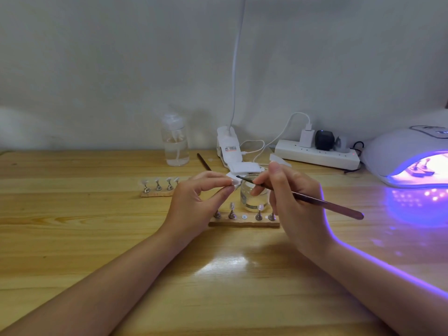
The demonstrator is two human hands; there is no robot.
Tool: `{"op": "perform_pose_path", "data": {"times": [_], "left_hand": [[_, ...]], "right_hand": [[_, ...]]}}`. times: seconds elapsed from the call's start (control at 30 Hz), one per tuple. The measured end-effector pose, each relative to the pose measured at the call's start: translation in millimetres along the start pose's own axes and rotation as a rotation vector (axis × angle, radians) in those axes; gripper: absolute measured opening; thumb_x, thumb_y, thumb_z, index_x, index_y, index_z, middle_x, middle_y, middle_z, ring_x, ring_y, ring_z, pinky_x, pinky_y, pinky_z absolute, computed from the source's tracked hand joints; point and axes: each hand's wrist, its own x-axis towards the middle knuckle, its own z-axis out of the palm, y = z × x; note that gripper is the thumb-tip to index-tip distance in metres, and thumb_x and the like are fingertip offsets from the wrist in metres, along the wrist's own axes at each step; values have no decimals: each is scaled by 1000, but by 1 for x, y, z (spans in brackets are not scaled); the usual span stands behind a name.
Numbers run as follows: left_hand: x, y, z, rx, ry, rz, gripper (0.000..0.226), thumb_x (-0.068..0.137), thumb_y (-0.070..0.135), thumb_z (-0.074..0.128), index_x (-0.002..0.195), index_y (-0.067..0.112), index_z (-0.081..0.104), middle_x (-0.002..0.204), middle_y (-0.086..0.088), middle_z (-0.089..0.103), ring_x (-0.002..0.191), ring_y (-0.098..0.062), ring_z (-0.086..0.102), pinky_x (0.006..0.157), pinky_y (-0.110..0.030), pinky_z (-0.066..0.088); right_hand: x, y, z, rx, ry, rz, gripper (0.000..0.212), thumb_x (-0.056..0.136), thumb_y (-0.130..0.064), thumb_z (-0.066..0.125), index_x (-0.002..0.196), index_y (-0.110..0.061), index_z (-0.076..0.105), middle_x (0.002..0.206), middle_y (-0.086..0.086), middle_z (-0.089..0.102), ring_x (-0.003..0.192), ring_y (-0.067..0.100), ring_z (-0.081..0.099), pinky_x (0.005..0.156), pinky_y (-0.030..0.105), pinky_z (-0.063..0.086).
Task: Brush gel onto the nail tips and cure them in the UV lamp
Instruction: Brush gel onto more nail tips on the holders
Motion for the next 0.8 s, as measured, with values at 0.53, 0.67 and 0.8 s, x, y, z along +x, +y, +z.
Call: {"op": "perform_pose_path", "data": {"times": [0.53,0.67,0.8], "left_hand": [[0,-5,2,23,-7,49,25,81,2,63,99,21,66,85,20,65,86,11,60,78,-5,42],[0,-5,2,22,-26,64,26,83,2,62,99,22,65,86,21,65,87,12,60,78,-4,41],[0,-5,2,23,-24,72,27,83,2,62,97,24,65,84,21,65,86,12,60,79,-5,42]], "right_hand": [[2,1,-1,24,13,-12,39,91,-29,48,61,-10,64,51,6,60,38,0,48,44,7,34],[5,-1,2,-60,-16,-21,30,94,-27,45,69,-21,62,61,-5,63,41,-1,49,41,8,35],[4,-2,2,-82,-49,11,33,87,-35,44,69,-18,65,61,-3,64,43,0,50,44,8,34]]}}
